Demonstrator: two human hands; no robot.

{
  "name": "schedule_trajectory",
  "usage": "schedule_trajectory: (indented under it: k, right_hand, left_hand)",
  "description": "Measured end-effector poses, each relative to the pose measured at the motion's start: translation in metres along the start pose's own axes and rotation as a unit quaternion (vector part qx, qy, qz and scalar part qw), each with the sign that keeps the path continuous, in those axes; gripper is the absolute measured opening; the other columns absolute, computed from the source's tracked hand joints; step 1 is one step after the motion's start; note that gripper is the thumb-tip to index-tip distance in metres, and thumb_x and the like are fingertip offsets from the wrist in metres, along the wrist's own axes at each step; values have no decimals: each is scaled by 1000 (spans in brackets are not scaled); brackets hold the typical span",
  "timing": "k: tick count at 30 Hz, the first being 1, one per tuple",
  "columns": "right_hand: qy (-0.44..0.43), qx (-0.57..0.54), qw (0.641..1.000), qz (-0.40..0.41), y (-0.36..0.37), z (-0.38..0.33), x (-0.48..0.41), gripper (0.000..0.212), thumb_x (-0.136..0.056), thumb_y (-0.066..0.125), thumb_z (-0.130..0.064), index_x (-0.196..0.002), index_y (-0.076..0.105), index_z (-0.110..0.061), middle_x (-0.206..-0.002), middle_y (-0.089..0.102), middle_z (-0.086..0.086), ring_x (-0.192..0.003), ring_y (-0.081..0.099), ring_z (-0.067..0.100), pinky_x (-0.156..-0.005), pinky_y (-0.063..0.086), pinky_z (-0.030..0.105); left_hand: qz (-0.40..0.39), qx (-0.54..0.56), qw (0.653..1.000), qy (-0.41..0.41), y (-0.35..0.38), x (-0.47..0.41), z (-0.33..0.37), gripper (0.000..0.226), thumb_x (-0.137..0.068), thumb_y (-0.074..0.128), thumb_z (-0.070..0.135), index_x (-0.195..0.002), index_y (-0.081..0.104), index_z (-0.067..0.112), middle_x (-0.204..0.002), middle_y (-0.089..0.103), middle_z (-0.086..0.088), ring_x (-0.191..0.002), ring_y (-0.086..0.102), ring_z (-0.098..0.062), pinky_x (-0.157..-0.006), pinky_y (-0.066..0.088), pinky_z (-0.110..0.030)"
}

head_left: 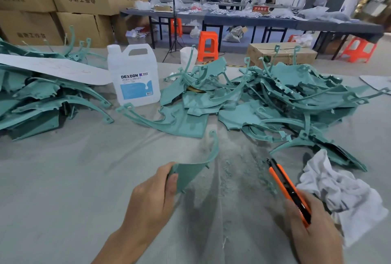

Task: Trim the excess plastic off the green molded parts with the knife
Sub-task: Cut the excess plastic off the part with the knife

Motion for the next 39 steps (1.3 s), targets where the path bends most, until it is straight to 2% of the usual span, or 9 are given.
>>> schedule_trajectory:
  k: [3,6,8,11,15,19,26,32,39]
  right_hand:
    - [41,-47,998,14,1,3,4,39,-84,73,-45,-119,57,-38,-111,70,4,-104,66,34,-93,48,50]
    - [25,-52,998,-11,0,2,4,45,-88,66,-44,-130,60,-32,-121,68,4,-109,63,30,-97,44,41]
    - [-23,-61,997,-52,-1,-4,7,47,-84,58,-46,-128,65,-30,-111,69,4,-102,63,28,-90,44,29]
    - [-51,-102,990,-86,-2,-24,18,25,-85,64,-42,-109,64,-47,-89,71,-3,-79,66,15,-70,44,9]
    - [-103,-128,974,-155,5,-53,28,27,-88,69,-36,-108,61,-53,-68,71,-4,-47,63,8,-52,49,18]
    - [-165,-119,962,-184,5,-80,35,27,-80,60,-57,-107,59,-56,-63,65,-11,-51,62,8,-55,47,19]
    - [-199,-80,954,-209,1,-92,49,24,-88,64,-55,-110,58,-52,-67,65,-22,-55,60,-4,-54,42,6]
    - [-227,-61,948,-215,2,-95,53,30,-84,61,-54,-113,53,-55,-79,68,-29,-58,60,-7,-56,40,3]
    - [-266,-20,940,-214,11,-90,27,20,-95,54,-58,-115,53,-57,-66,61,-18,-48,55,0,-47,40,12]
  left_hand:
    - [5,100,984,-144,3,9,-7,20,-96,61,33,-88,45,41,-67,58,16,-60,55,0,-51,38,-9]
    - [-61,225,939,-253,3,3,-15,14,-87,71,42,-91,61,33,-76,70,16,-64,65,-2,-59,52,-20]
    - [-94,264,916,-287,3,4,-19,7,-91,72,36,-95,71,31,-90,77,14,-84,73,-6,-74,56,-27]
    - [-98,296,894,-322,2,12,-20,18,-90,71,41,-88,76,24,-88,78,5,-83,74,-11,-71,55,-25]
    - [-98,281,898,-325,7,16,-17,40,-80,62,48,-86,75,10,-76,74,-1,-68,63,-11,-65,49,-31]
    - [-101,223,925,-290,14,13,-17,44,-90,62,44,-77,65,2,-64,55,4,-59,46,-9,-57,36,-30]
    - [-125,150,954,-226,22,7,-16,39,-97,54,42,-60,43,36,-49,38,14,-49,32,-7,-50,25,-26]
    - [-133,134,961,-201,17,7,-9,50,-101,55,33,-59,29,28,-48,34,13,-48,29,-8,-48,24,-25]
    - [-152,187,941,-237,13,14,-11,40,-100,59,32,-64,49,17,-55,42,13,-54,36,-7,-54,31,-29]
Point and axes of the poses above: each hand's wrist, its own x-axis away from the middle knuckle, its own y-axis out of the palm, z = x × y, the point moved 1 cm from there along -x, towards the middle knuckle
